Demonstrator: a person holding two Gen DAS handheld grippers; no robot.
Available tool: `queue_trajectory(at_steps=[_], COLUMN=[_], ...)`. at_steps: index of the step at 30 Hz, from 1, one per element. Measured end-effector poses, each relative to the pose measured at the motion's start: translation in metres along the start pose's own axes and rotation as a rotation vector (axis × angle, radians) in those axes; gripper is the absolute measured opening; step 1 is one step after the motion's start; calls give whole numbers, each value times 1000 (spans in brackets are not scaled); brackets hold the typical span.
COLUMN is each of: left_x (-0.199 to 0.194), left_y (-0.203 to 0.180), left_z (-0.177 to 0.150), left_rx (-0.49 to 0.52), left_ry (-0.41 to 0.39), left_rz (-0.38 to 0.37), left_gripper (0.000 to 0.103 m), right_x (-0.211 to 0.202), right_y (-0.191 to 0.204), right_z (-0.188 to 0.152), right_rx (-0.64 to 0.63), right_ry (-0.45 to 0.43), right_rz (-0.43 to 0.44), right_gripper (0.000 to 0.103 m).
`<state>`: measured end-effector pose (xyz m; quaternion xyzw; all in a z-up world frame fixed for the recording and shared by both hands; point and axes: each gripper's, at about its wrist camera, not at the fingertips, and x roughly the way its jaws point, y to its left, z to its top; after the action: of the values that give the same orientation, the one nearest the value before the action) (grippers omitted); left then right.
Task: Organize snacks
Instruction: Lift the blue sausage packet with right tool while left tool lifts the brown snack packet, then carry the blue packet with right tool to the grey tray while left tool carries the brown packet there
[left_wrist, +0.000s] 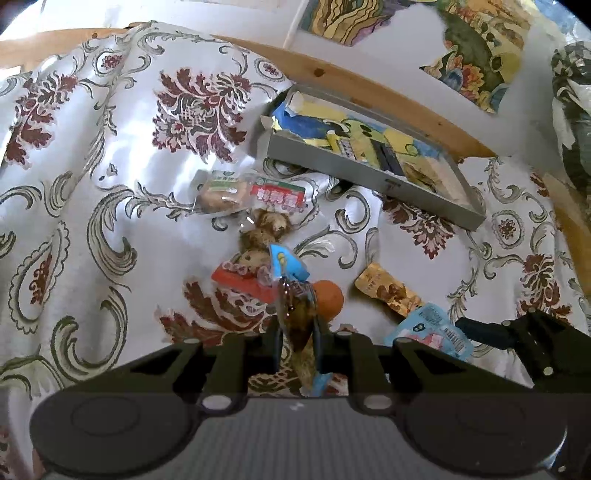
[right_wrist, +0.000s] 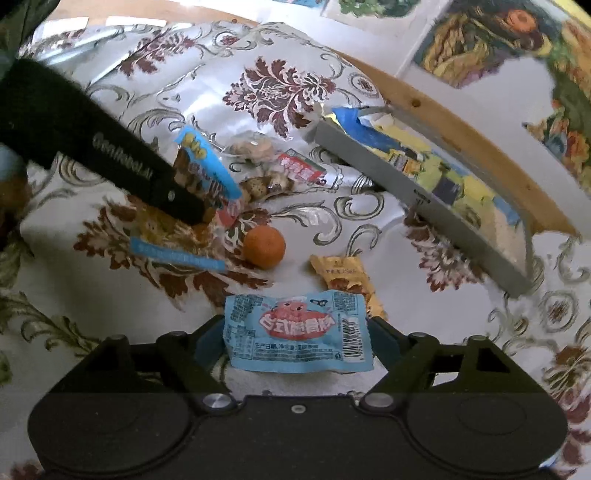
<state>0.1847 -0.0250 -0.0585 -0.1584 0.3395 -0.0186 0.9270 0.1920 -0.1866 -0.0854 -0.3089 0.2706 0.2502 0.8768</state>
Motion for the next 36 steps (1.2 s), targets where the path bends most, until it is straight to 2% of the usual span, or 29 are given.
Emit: queue_trajectory(at_steps=[7, 13, 20, 29, 36], left_x=[-5, -4, 5, 40, 78], left_y=[-5, -15, -32, -48, -64], left_z=[5, 20, 56, 123, 170], left_rx=[8, 34, 72, 86, 85], left_ry=[-23, -55, -117, -183, -219], left_rz=[-3, -23, -53, -50, -53], left_gripper=[17, 17, 18, 18, 18], right_x=[-2, -6, -6, 24, 59], right_y=[4, -1, -20, -81, -135], right_z=[-3, 0, 13, 57, 85], right_rx=[-104, -117, -100, 43, 212], right_ry=[-36, -97, -196, -325, -361], right_rz=[-118, -181, -286, -376, -375], right_gripper=[83, 83, 83, 83, 83])
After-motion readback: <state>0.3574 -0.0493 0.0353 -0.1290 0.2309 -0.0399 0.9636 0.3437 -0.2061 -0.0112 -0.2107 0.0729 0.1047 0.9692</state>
